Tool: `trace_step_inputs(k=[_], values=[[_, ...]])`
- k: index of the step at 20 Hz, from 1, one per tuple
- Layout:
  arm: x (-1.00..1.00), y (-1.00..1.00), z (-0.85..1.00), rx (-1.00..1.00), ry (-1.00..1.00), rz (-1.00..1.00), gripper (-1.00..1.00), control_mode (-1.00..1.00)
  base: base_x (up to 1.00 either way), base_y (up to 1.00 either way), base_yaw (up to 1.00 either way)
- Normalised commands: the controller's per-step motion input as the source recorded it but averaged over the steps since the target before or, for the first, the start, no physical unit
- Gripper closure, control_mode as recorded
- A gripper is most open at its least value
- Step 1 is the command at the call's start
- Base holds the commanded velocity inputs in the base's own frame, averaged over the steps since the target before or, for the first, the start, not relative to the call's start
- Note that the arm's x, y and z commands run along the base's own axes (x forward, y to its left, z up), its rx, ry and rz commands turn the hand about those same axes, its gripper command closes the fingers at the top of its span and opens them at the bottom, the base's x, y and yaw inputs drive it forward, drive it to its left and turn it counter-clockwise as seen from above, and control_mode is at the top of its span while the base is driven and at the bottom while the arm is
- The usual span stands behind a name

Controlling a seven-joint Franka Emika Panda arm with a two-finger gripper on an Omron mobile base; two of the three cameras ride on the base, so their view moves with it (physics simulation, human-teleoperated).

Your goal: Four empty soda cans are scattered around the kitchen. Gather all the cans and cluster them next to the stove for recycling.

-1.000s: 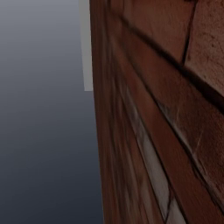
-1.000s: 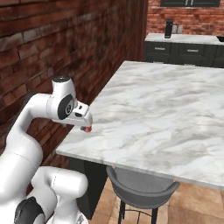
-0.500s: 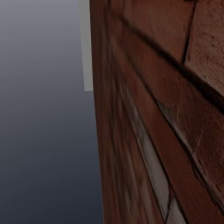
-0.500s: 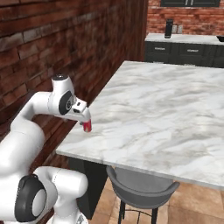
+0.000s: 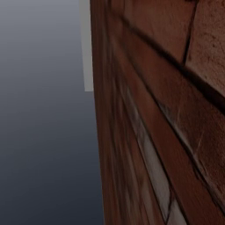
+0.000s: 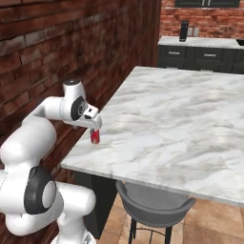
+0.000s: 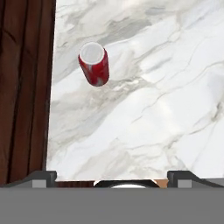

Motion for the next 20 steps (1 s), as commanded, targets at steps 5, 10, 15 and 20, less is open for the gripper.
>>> trace_step_inputs(k=[5, 10, 15, 20], values=[[0.25, 0.00, -0.20, 0.00, 0.07, 0.00, -1.00, -1.00, 0.00, 0.00, 0.00], [0.23, 0.00, -0.17, 0.00, 0.05, 0.00, -1.00, -1.00, 0.00, 0.00, 0.00], [0.18, 0.03, -0.07, 0.00, 0.06, 0.00, -1.00, -1.00, 0.00, 0.00, 0.00], [0.06, 0.04, -0.15, 0.00, 0.01, 0.00, -1.00, -1.00, 0.00, 0.00, 0.00]])
